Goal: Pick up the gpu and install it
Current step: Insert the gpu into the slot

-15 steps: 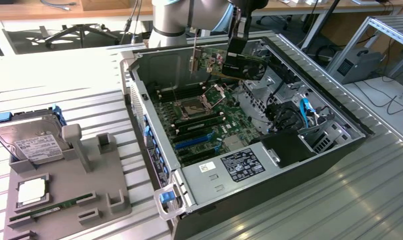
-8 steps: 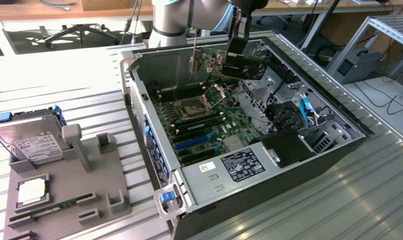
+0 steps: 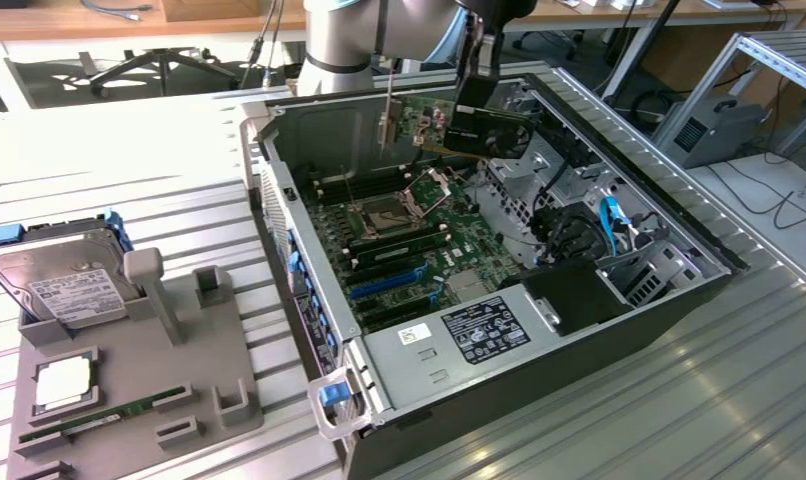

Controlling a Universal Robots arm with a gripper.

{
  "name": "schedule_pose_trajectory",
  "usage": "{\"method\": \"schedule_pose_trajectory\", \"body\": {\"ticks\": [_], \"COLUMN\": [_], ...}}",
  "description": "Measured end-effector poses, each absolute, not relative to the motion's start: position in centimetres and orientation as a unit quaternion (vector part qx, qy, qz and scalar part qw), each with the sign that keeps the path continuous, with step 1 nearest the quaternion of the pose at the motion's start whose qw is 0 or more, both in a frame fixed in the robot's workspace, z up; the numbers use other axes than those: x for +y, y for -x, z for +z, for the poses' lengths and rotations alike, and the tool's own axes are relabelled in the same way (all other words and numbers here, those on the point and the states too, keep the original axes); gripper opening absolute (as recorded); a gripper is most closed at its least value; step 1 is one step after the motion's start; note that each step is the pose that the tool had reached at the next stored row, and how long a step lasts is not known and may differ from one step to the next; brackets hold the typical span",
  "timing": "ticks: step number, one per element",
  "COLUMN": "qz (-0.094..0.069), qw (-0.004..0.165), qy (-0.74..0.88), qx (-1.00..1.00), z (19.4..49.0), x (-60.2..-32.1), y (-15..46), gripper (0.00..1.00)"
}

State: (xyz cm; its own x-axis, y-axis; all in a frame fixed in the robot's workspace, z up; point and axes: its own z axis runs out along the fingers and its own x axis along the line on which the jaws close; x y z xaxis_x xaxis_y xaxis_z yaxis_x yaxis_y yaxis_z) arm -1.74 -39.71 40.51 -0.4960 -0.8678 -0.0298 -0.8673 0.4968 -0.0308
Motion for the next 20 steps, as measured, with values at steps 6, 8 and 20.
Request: {"method": "schedule_pose_trajectory", "body": {"ticks": [6, 8, 20], "qz": [-0.005, -0.005, -0.004], "qw": [0.021, 0.021, 0.021], "qy": [0.535, 0.543, 0.564], "qx": [0.845, 0.84, 0.825], "z": [40.5, 40.5, 40.5], "x": [-39.71, -39.71, -39.71], "y": [1.75, 1.74, 1.74], "gripper": [0.27, 0.27, 0.27]}}
